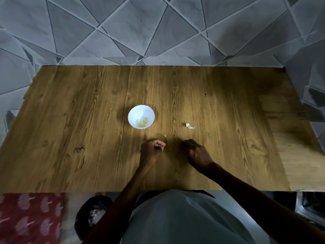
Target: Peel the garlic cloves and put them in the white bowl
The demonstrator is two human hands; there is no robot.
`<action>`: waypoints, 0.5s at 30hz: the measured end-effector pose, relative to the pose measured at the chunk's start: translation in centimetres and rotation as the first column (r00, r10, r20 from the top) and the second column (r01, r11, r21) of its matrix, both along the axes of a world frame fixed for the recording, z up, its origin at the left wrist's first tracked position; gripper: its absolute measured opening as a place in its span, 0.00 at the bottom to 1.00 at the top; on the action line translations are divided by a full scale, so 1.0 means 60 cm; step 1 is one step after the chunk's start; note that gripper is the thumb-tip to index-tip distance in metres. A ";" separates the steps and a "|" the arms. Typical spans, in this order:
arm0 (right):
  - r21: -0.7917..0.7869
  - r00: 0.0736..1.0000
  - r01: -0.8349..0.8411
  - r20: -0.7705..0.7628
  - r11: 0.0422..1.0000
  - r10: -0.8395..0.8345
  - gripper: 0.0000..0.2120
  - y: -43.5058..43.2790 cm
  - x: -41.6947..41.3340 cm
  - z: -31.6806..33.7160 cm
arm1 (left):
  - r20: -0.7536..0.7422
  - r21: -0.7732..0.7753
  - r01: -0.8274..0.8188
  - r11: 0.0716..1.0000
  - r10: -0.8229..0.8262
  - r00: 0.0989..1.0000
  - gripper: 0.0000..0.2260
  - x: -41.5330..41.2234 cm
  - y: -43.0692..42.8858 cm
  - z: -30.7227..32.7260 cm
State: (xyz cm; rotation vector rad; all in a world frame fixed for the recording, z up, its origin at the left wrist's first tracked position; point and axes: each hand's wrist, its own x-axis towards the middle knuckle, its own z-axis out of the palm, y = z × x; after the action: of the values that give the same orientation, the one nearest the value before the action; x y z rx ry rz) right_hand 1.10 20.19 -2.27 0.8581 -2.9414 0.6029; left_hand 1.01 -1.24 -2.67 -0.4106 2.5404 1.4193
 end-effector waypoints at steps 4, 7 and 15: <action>-0.039 0.967 0.219 0.138 0.975 -0.212 0.21 0.020 -0.011 -0.023 | 0.040 0.129 -0.016 0.992 0.011 0.999 0.13 0.001 0.003 -0.009; -0.025 0.953 0.281 0.124 0.959 -0.276 0.24 0.011 -0.004 -0.023 | 0.059 0.125 -0.036 0.991 0.029 0.998 0.13 0.000 0.006 -0.011; -0.009 0.984 -0.178 -0.028 0.984 0.178 0.09 -0.065 -0.011 -0.023 | 0.025 -0.056 -0.039 0.998 0.040 0.999 0.10 -0.004 0.000 -0.008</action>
State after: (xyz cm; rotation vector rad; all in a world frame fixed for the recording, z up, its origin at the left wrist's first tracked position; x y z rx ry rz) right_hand 0.44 16.29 -3.63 1.1278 -2.8543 0.6088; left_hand 0.75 -1.23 -3.15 -0.4880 2.5691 1.3503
